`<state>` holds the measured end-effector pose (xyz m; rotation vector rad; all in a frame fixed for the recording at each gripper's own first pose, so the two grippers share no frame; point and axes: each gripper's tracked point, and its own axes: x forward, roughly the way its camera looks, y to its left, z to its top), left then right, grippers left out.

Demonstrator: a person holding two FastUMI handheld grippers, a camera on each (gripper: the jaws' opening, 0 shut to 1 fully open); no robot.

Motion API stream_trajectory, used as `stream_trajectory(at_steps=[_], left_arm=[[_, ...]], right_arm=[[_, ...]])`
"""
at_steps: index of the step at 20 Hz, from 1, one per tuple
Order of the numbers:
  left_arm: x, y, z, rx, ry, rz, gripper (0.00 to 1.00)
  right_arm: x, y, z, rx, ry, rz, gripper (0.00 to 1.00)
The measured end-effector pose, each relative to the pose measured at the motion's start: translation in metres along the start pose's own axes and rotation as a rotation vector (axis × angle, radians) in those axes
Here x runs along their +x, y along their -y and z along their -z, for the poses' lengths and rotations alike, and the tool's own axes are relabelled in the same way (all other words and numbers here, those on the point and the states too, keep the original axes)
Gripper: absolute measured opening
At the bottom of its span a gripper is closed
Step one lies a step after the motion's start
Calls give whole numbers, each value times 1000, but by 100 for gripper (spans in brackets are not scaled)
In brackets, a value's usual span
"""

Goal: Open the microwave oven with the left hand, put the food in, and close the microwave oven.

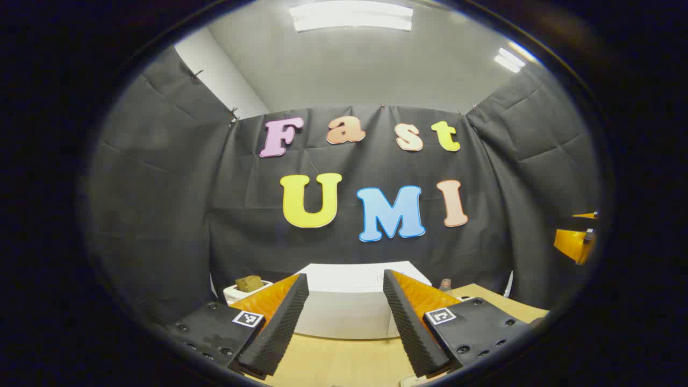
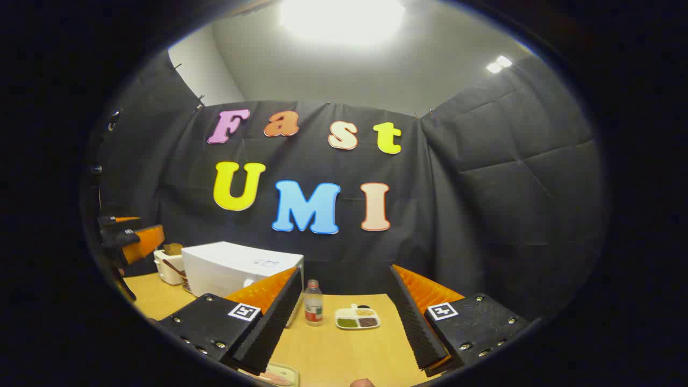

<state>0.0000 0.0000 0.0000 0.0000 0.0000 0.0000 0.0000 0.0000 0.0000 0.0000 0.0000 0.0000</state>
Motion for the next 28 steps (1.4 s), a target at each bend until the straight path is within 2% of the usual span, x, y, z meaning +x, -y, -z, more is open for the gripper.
stream_trajectory(at_steps=[3,6,9,21,28], left_arm=[[-5,-17,0,8,-1,-24,94],[-5,-29,2,10,-4,-39,94],[-2,-29,9,-7,-23,-17,94],[14,-26,13,-18,-28,-25,94],[32,-6,20,-13,-37,14,94]], right_arm=[[14,-32,3,53,-23,-56,98],[22,-44,3,66,-28,-68,97],[25,-50,7,79,-52,-89,97],[42,-50,9,48,-49,-106,97],[40,-42,9,43,-39,-80,97]])
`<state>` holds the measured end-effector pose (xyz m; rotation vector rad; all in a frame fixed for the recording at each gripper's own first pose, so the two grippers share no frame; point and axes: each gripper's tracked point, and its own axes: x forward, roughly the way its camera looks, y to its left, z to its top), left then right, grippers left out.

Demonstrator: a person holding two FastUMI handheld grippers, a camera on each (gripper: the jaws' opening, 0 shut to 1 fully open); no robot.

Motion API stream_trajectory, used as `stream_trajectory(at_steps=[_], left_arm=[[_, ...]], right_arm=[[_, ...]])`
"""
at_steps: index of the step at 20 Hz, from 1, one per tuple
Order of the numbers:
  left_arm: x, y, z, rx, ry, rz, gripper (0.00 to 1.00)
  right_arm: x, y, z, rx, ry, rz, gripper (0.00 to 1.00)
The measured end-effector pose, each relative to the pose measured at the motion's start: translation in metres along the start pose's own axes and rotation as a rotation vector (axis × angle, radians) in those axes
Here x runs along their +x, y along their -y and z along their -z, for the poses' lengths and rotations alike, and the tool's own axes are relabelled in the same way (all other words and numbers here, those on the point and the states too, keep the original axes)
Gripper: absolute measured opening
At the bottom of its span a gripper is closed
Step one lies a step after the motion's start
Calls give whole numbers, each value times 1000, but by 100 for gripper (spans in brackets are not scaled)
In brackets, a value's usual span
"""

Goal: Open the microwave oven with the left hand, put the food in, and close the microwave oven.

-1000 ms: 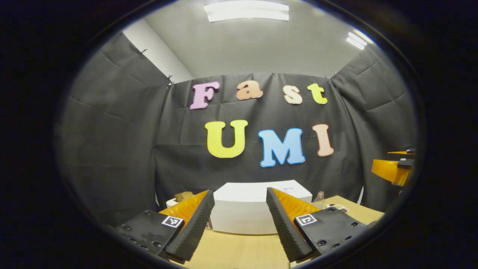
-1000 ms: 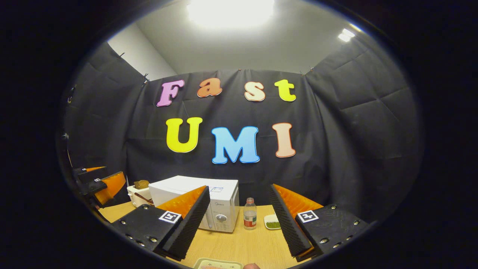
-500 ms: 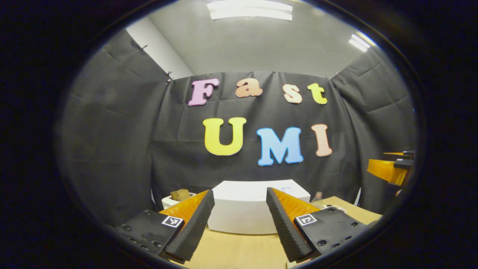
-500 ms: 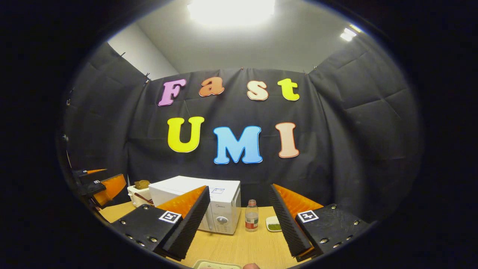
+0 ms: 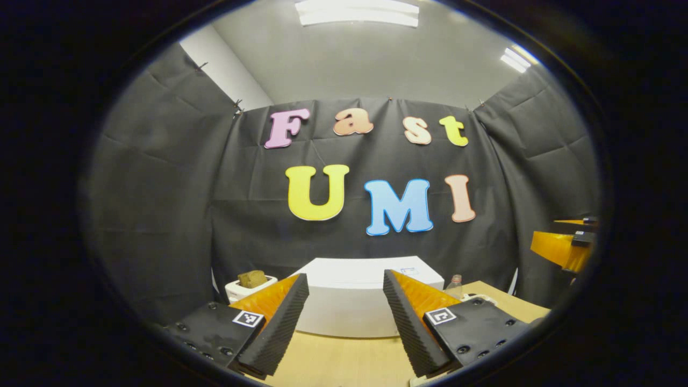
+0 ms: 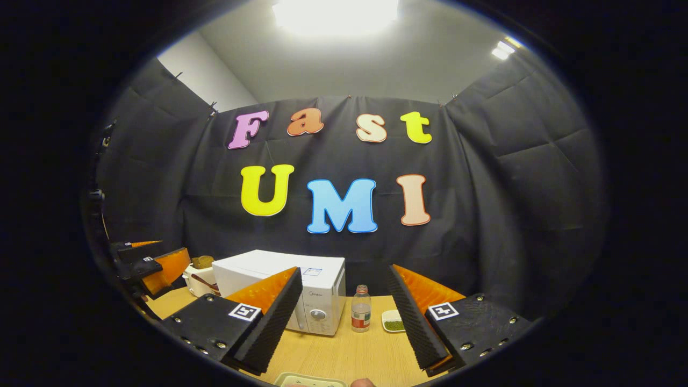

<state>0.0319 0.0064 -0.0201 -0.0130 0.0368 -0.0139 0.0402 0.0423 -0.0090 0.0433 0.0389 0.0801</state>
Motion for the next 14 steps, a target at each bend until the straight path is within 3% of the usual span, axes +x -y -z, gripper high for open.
stream_trajectory(at_steps=[5,14], left_arm=[[35,27,15,-1,4,74,94],[111,89,92,-36,-93,208,94]], right_arm=[[-10,10,-6,-15,13,47,97],[-46,41,-10,-68,11,161,97]])
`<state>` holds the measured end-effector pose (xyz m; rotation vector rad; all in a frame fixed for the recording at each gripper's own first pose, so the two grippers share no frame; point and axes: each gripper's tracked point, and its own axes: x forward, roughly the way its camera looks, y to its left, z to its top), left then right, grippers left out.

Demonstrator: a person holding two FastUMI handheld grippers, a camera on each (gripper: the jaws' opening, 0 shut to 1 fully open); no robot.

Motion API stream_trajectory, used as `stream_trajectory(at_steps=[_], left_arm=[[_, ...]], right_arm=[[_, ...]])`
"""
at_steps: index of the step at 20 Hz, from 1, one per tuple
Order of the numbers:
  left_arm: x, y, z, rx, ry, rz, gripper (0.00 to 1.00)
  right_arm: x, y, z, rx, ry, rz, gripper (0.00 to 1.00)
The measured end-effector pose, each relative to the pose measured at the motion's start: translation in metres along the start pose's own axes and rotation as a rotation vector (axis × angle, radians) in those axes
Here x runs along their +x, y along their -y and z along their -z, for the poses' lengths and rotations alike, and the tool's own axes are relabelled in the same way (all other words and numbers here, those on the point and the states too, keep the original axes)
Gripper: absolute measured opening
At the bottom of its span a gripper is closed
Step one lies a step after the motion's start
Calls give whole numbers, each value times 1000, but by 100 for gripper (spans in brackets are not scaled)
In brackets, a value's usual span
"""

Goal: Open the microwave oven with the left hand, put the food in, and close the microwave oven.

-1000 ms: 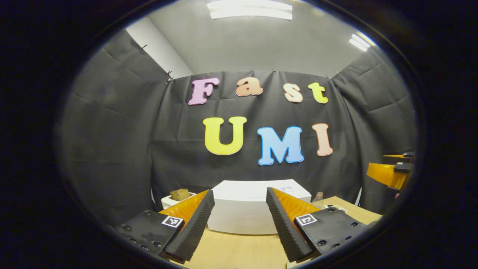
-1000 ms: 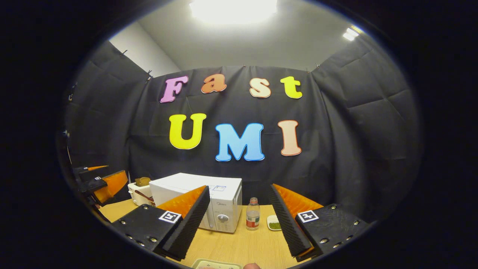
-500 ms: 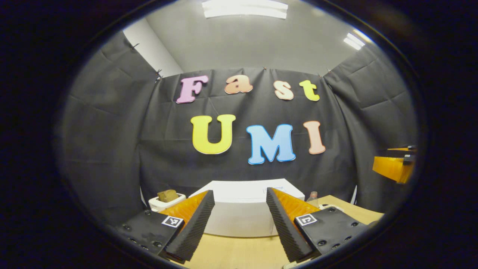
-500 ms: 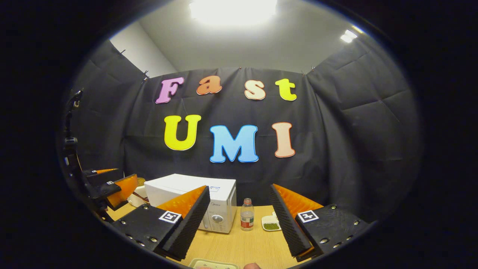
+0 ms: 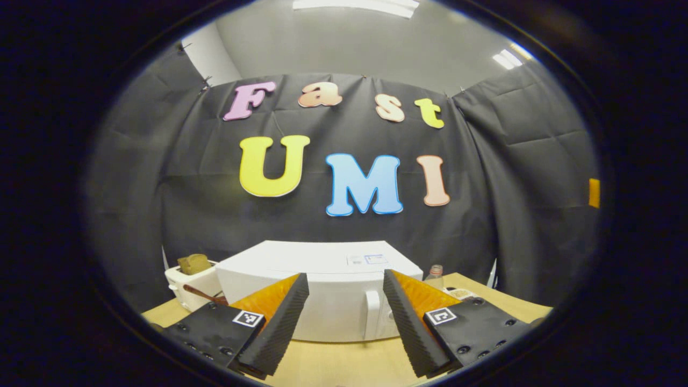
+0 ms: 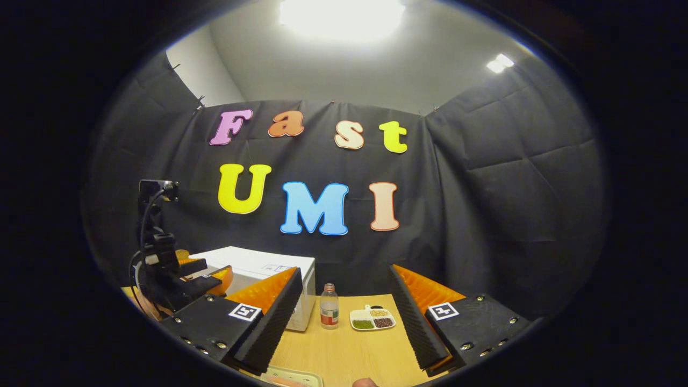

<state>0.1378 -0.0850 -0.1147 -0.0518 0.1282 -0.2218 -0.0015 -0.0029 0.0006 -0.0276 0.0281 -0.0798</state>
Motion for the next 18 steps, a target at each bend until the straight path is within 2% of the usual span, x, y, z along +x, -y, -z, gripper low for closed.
stream_trajectory(at_steps=[7,14,18], left_arm=[[61,33,76,-8,-136,71,94],[98,41,142,16,-286,50,94],[103,38,150,38,-305,28,61]], right_arm=[[-19,30,8,-18,-46,104,97],[-30,46,24,-15,-111,150,97],[-33,50,28,-26,-124,141,97]])
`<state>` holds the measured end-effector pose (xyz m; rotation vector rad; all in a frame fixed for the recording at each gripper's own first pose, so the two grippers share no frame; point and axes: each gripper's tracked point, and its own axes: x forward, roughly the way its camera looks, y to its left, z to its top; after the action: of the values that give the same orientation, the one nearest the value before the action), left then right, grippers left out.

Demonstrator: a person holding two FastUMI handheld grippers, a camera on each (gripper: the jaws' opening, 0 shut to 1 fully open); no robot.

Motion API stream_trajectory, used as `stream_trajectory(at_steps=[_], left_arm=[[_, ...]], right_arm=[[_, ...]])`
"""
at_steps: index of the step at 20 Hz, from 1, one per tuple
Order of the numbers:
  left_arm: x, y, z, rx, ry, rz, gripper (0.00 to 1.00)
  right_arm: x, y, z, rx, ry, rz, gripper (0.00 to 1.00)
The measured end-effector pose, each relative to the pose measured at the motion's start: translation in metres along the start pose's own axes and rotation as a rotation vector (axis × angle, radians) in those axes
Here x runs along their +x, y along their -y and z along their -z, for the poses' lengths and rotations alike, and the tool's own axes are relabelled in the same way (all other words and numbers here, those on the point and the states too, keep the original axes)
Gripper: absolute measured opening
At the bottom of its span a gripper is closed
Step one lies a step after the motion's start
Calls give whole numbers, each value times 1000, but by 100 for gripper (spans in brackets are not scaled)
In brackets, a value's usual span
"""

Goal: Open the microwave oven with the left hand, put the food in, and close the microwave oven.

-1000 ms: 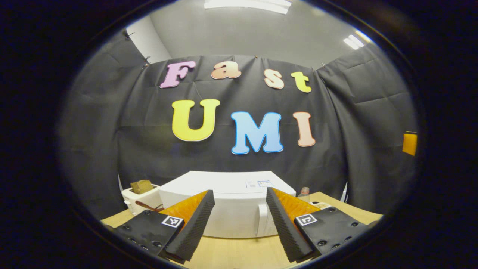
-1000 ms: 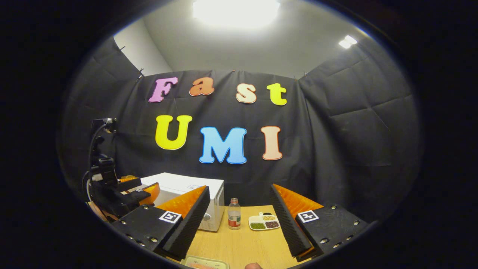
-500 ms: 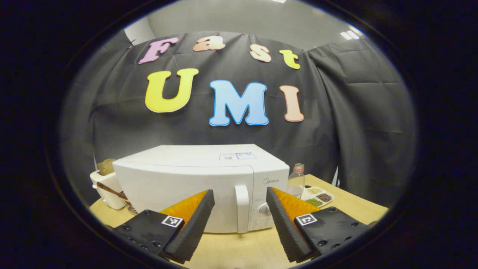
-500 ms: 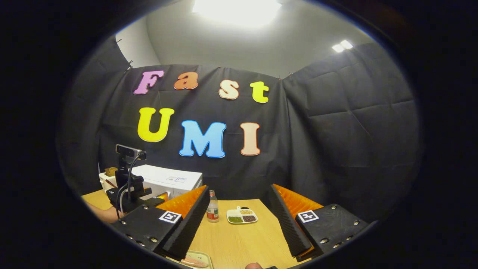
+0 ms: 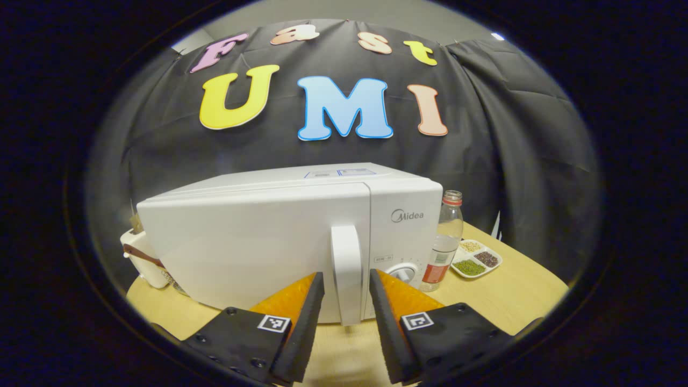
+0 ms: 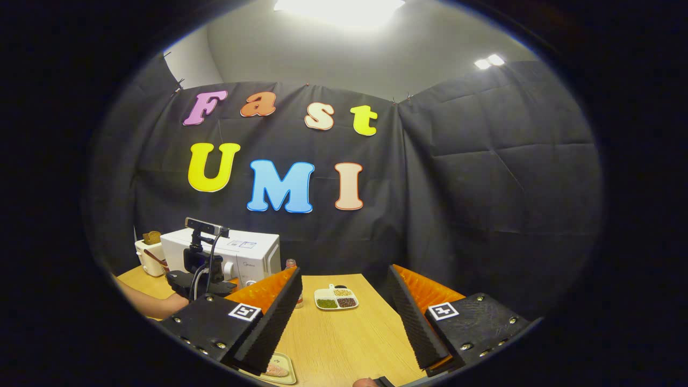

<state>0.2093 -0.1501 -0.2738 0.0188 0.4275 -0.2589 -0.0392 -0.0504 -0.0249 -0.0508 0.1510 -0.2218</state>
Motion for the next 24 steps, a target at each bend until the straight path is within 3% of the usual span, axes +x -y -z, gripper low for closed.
stream_trajectory(at_steps=[1,2,3,10,14,16,18,24], left_arm=[[-2,1,-2,5,0,0,53],[-1,5,-3,4,7,5,52],[13,6,3,12,-5,-1,37],[0,4,-1,-6,-38,0,22],[-1,3,1,-75,-61,-8,10],[-21,2,12,-108,-95,-19,9],[-49,-1,12,-93,-35,-9,10],[-109,-20,31,-89,-48,24,11]], right_arm=[[0,1,1,-3,-3,-3,97],[-1,-1,2,-4,-3,-12,97],[-1,-3,2,-7,-5,-25,97],[1,-9,4,-18,1,-95,97],[4,-8,1,-13,15,-123,97],[7,-13,1,-16,21,-149,97],[11,-16,1,-12,29,-170,97],[32,-64,15,2,-12,-334,97]])
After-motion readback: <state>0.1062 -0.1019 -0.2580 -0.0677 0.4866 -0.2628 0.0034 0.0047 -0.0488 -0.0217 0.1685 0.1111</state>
